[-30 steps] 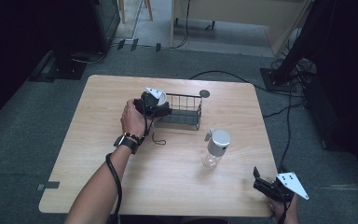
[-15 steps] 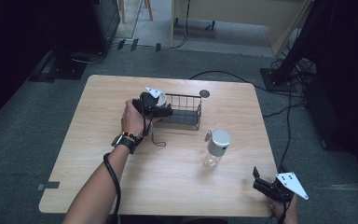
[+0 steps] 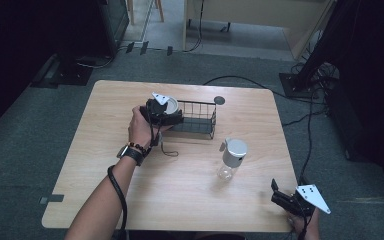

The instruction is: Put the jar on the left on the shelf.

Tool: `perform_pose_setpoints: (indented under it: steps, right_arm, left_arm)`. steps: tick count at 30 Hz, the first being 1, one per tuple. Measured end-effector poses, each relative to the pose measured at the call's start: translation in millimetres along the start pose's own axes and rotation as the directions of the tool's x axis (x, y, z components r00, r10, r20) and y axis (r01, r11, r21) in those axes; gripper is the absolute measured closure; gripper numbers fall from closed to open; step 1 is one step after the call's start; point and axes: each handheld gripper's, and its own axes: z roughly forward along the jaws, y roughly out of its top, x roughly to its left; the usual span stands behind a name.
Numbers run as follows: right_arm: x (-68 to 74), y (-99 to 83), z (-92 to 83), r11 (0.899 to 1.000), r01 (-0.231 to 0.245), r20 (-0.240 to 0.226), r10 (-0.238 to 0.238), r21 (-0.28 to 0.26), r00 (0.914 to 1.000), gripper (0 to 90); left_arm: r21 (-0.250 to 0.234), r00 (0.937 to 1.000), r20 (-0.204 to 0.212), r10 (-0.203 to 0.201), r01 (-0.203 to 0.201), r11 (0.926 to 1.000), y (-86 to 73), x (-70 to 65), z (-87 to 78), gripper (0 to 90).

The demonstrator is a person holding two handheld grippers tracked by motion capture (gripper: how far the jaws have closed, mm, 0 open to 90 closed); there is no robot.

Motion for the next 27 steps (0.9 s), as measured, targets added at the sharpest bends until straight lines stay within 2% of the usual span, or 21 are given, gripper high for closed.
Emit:
perform_pose_setpoints:
  steps: [3, 18, 27]
  right_arm:
    - [0.2, 0.0, 0.1, 1.000, 0.002, 0.001, -0.002, 0.000, 1.0000, 0.0]
    - [1.0, -0.1, 0.4, 1.000, 0.011, 0.006, -0.011, 0.004, 0.9999, 0.0]
    - [1.6, -0.1, 0.7, 1.000, 0.013, 0.008, -0.013, 0.006, 0.9999, 0.0]
  left_arm:
    - [-0.022, 0.9999, 0.005, -0.014, 0.014, 0.9997, -2.5, 3.8, -5.6, 0.0]
    - [-0.054, 0.9986, 0.042, -0.033, 0.035, 0.9979, -16.5, 16.8, -20.6, 0.0]
    - [-0.092, 0.9972, 0.052, -0.053, 0.058, 0.9940, -25.9, 23.9, -29.3, 0.0]
